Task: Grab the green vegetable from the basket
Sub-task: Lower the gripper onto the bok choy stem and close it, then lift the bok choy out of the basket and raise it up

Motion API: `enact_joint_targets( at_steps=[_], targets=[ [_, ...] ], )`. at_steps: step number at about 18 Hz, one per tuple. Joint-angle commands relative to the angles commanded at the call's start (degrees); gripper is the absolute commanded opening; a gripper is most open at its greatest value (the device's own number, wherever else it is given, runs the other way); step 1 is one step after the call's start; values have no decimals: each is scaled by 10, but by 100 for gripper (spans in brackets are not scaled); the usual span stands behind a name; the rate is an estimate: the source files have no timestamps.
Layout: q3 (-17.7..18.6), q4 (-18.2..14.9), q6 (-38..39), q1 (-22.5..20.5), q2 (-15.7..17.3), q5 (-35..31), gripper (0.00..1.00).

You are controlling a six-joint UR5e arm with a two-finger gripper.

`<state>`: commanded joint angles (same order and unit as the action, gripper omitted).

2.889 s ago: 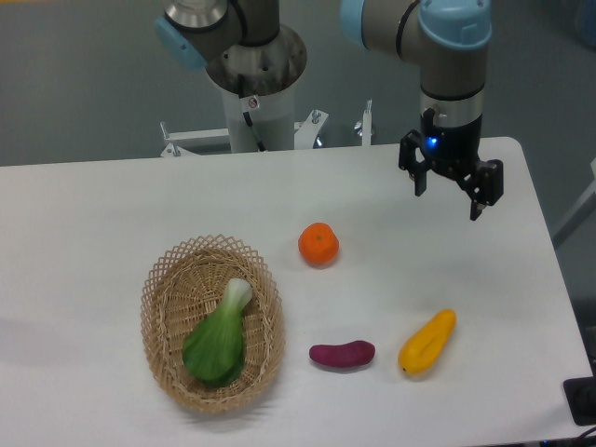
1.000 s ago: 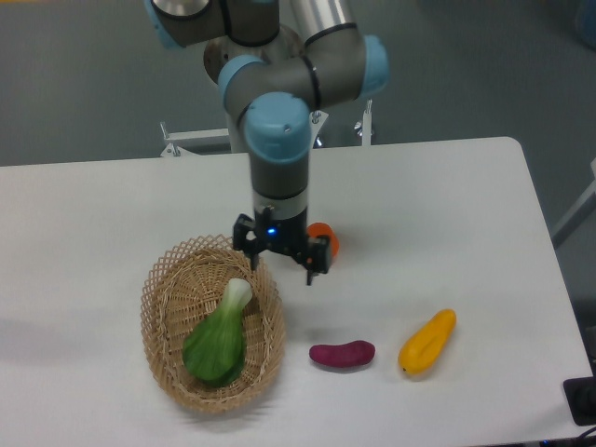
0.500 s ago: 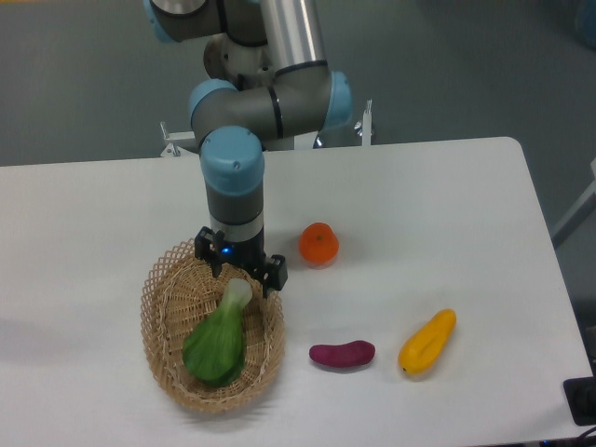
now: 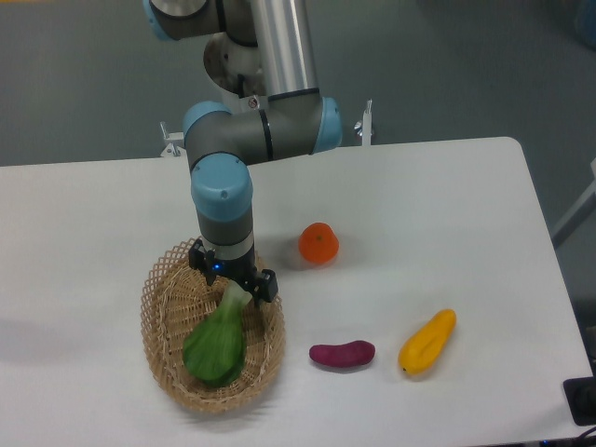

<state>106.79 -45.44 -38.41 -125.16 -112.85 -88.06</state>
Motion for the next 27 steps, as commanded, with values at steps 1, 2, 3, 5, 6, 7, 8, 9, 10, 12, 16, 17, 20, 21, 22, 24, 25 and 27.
enact_joint_targets(
  at_steps=[1, 2, 3, 5, 6, 7, 8, 9, 10, 12, 16, 17, 20, 21, 22, 24, 25, 27],
  targets=[
    [-1, 0, 1, 0, -1, 0, 97],
    [-2, 0, 0, 0, -1, 0, 89],
    [-1, 2, 1, 0, -2, 0, 80],
    [-2, 4, 0, 0, -3, 0, 65],
    [-2, 4, -1, 0, -2, 0, 58],
    [-2, 5, -1, 0, -1, 0, 54],
    [-2, 5, -2, 0, -1, 0, 48],
    [-2, 6, -2, 0, 0, 0, 47],
    [-2, 6, -3, 0, 0, 1, 47],
    [-2, 7, -4, 0, 3, 1, 44],
    [-6, 7, -8, -1, 8, 1, 43],
    [-10, 7, -8, -1, 11, 1, 43],
    [-26, 5, -12, -3, 22, 2, 43],
    [-31, 4, -16, -4, 31, 3, 43],
    [-33, 1, -22, -8, 41, 4, 43],
    [-41, -5, -43, -24, 60, 7, 43],
    [-43, -5, -51, -27, 63, 9, 43],
    [-50, -6, -65, -44, 71, 12, 43]
  ],
)
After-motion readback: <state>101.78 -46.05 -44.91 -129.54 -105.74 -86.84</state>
